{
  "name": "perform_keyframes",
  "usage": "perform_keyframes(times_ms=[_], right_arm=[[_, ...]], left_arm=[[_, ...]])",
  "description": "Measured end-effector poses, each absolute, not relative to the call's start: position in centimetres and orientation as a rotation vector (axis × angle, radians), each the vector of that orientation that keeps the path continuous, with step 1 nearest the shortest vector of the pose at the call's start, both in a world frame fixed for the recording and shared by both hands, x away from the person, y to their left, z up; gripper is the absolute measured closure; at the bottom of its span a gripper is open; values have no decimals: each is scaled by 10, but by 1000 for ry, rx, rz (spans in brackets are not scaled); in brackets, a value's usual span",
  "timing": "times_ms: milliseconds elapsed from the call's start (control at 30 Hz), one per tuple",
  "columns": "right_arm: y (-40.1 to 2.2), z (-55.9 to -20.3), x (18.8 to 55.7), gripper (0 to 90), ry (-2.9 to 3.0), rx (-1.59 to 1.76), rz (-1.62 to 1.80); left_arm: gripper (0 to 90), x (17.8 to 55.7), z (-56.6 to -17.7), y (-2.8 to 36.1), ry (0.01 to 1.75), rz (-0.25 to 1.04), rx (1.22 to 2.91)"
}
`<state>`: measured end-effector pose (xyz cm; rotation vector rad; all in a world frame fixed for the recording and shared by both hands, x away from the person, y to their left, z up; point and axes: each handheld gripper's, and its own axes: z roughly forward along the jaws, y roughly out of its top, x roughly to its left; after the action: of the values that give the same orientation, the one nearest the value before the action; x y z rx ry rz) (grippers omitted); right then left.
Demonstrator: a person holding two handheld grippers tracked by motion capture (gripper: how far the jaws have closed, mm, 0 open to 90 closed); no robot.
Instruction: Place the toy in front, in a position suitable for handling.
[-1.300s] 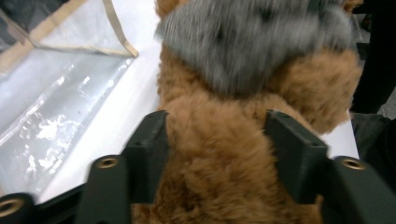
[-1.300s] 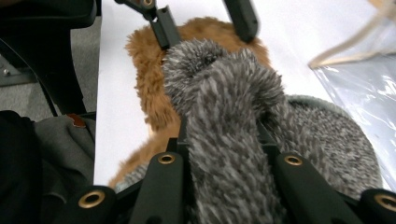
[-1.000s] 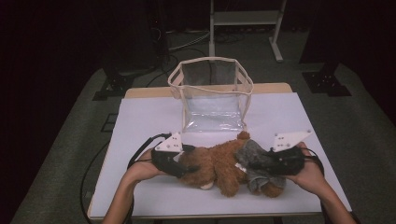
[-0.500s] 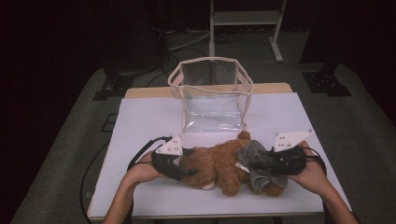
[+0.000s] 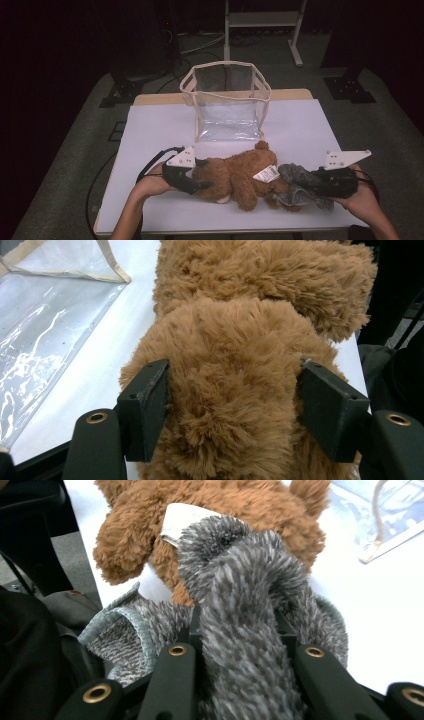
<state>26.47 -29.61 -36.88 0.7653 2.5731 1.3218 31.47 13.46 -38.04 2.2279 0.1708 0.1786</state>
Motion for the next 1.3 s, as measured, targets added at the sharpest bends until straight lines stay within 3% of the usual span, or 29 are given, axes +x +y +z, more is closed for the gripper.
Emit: perform_keyframes(times_ms=[167, 367, 533, 600, 700, 833, 1000, 1200, 1300], right_arm=[[-276, -356, 278, 711, 2589, 680, 1303], [-211, -342, 315, 709, 2656, 507, 1317], [-182, -348, 325, 710, 2708, 428, 1299], [-181, -350, 325, 712, 2713, 428, 1284], [-192, -359, 320, 718, 2725, 457, 1302], [-203, -364, 316, 721, 2719, 488, 1334], [-210, -368, 312, 721, 2709, 506, 1363], [-224, -374, 307, 722, 2664, 568, 1380], [-230, -374, 305, 721, 2659, 594, 1373]], left_arm=[[328, 315, -380, 133, 160, 184, 2231], [327, 314, -381, 133, 156, 190, 2227], [314, 313, -380, 136, 163, 194, 2224], [303, 313, -379, 138, 166, 192, 2226], [196, 312, -373, 145, 173, 215, 2270], [194, 311, -377, 152, 184, 190, 2288], [289, 319, -390, 143, 213, 155, 2288], [356, 329, -389, 135, 292, 260, 2235], [377, 334, -390, 131, 287, 235, 2226]])
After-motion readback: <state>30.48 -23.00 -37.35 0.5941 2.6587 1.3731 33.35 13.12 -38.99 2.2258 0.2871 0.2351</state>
